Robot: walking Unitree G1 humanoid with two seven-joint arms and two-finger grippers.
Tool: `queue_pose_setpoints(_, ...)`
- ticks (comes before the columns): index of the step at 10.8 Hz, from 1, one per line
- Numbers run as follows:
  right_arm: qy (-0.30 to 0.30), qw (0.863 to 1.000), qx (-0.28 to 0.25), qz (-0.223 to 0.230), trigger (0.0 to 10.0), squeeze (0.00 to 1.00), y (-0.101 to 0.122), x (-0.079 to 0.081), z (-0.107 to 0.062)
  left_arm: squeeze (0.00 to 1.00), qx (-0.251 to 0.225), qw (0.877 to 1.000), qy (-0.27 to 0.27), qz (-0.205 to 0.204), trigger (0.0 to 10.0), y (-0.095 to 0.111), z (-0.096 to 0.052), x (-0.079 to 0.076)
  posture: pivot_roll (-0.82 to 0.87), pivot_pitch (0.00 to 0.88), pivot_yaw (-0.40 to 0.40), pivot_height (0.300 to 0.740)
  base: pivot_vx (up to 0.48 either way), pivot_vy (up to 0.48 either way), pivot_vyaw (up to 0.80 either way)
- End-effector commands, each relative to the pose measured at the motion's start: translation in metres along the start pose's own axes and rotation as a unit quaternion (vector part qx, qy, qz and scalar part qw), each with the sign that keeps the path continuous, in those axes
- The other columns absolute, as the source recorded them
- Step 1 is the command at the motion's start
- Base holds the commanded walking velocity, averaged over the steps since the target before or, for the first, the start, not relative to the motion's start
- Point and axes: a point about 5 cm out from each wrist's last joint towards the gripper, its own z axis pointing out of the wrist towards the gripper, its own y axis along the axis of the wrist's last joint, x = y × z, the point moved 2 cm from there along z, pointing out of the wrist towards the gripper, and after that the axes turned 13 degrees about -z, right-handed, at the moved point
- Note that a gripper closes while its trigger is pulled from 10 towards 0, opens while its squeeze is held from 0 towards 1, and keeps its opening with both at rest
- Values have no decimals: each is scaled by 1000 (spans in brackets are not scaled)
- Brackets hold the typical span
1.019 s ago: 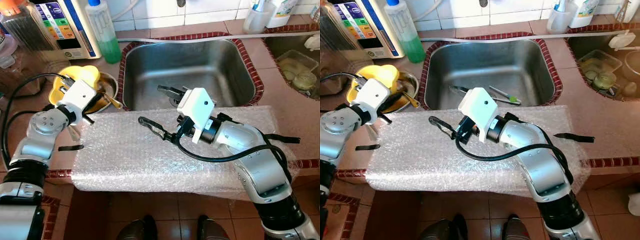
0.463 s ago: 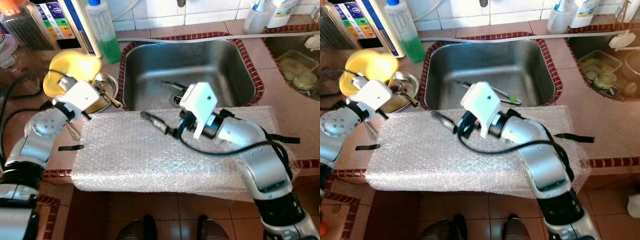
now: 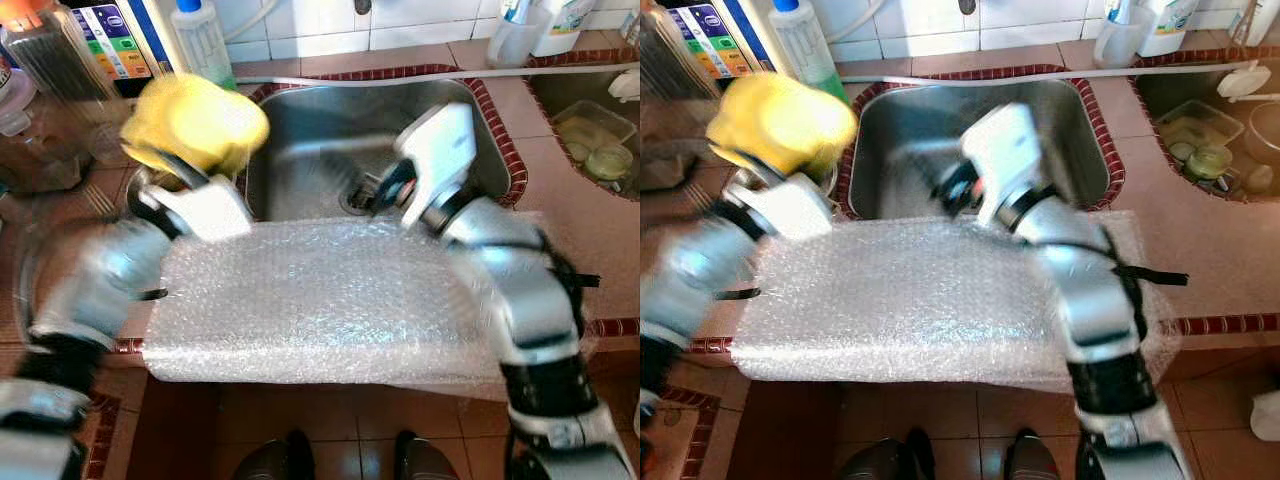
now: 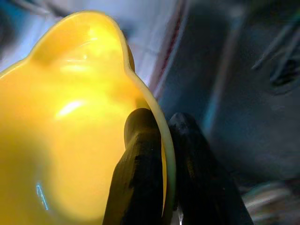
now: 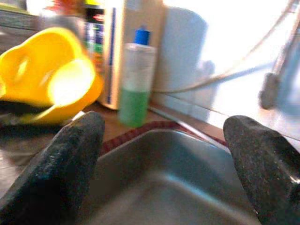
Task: Kitchen organization
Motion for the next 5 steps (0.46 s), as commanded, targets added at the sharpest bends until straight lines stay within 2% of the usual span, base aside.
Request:
queue_pose_setpoints(1, -9, 1000, 1, -1, 10000, 0, 1, -1, 5, 0, -19, 999, -20, 20, 0, 9, 1, -13, -191, 204, 130, 740, 0, 0, 0)
queue_pose_setpoints(2, -13, 1000, 7, 0, 10000, 0, 0, 1, 10, 0, -32, 999, -35, 15, 0, 16, 5, -25, -189, 202, 132, 740, 0, 0, 0)
queue_pose_setpoints(3, -13, 1000, 12, 4, 10000, 0, -1, 3, 13, 0, -36, 999, -37, 10, 0, 19, 7, -30, -187, 203, 133, 740, 0, 0, 0)
queue_pose_setpoints(4, 4, 1000, 20, 19, 10000, 0, -4, 15, 20, 0, -46, 998, -42, 0, 0, 26, 14, -42, -185, 203, 132, 740, 0, 0, 0)
queue_pose_setpoints(5, 19, 999, 24, 28, 10000, 0, -4, 24, 25, 0, -51, 998, -41, -6, 0, 31, 17, -45, -183, 203, 135, 740, 0, 0, 0)
